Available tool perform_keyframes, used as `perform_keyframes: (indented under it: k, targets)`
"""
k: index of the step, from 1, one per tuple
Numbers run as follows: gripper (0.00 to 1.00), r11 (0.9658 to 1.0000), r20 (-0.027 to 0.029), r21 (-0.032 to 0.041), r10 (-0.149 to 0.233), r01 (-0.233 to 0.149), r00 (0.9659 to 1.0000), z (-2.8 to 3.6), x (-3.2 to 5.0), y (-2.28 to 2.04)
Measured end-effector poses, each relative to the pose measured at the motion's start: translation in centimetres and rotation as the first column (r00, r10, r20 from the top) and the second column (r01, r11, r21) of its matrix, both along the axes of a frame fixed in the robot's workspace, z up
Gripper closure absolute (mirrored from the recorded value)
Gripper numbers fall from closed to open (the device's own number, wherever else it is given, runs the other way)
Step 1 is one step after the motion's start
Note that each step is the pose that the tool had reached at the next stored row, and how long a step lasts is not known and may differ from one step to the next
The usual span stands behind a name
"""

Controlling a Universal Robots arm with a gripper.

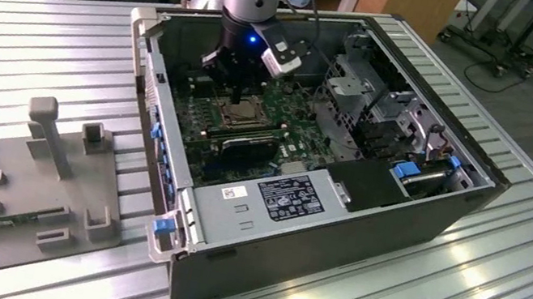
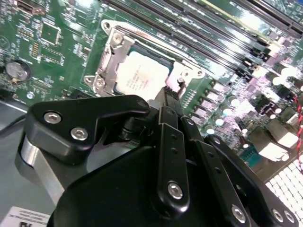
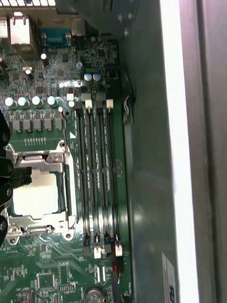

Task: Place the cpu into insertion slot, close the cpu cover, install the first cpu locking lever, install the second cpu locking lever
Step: 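Close the cpu cover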

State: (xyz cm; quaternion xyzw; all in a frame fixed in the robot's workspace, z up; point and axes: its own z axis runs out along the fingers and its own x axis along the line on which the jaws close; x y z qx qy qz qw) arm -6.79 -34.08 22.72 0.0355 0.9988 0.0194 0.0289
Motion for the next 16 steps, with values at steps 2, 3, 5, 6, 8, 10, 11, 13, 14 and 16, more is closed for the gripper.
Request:
perform_keyframes:
  k: [2, 3, 5, 6, 8, 10, 11, 13, 14, 16]
  targets:
    - [0.9, 1.0, 0.0, 0.0, 0.0, 0.0, 1.0, 0.0, 0.4, 0.0]
    - [0.9, 1.0, 0.0, 0.0001, 0.0, 0.0, 1.0, 0.0, 0.61, 0.0]
    - [0.9, 1.0, 0.0, 0.0, 0.0, 0.0, 1.0, 0.0, 1.04, 0.0]
    - [0.9, 1.0, 0.0, 0.0001, 0.0, 0.0, 1.0, -0.01, 1.24, 0.0]
    - [0.9, 1.0, 0.0, 0.0, 0.0, 0.0, 1.0, 0.0, 1.53, 0.0]
    - [0.9, 1.0, 0.0, 0.0, 0.0, 0.0, 1.0, 0.0, 1.55, -0.01]
    - [0.9, 1.0, 0.0, 0.0, 0.0, 0.0, 1.0, 0.0, 1.58, 0.0]
    - [0.9, 1.0, 0.0001, 0.0001, 0.0, 0.0, 1.0, -0.01, 1.6, 0.0]
    - [0.9, 1.0, 0.0, 0.0001, 0.0, 0.0, 1.0, -0.01, 1.61, 0.0]
    - [0.9, 1.0, 0.0, 0.0, 0.0, 0.0, 1.0, -0.01, 1.67, 0.0]
